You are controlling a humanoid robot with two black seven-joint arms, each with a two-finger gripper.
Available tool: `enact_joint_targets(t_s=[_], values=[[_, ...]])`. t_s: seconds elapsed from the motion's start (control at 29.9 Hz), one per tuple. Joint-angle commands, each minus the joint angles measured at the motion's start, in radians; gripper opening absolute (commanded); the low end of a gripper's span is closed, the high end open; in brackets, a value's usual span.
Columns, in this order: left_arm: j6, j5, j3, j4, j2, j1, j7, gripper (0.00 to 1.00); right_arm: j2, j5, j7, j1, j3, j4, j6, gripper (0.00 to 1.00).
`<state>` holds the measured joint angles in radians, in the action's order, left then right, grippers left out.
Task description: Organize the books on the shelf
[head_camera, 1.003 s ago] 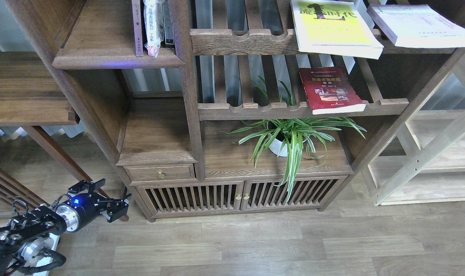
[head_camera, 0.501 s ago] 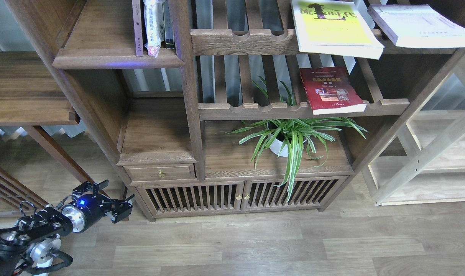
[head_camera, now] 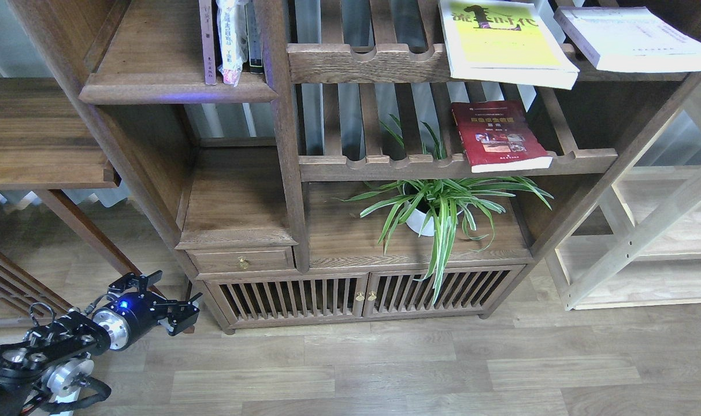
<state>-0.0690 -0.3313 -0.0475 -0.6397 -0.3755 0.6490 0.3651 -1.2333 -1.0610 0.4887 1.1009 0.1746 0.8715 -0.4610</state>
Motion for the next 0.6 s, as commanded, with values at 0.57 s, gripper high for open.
enact_joint_targets(t_s=[0.57], values=[[0.0, 0.0, 0.001, 0.003, 0.001, 0.003, 0.0, 1.0, -0.048, -0.177, 0.0, 0.112, -0.006, 0.133, 0.128, 1.0]])
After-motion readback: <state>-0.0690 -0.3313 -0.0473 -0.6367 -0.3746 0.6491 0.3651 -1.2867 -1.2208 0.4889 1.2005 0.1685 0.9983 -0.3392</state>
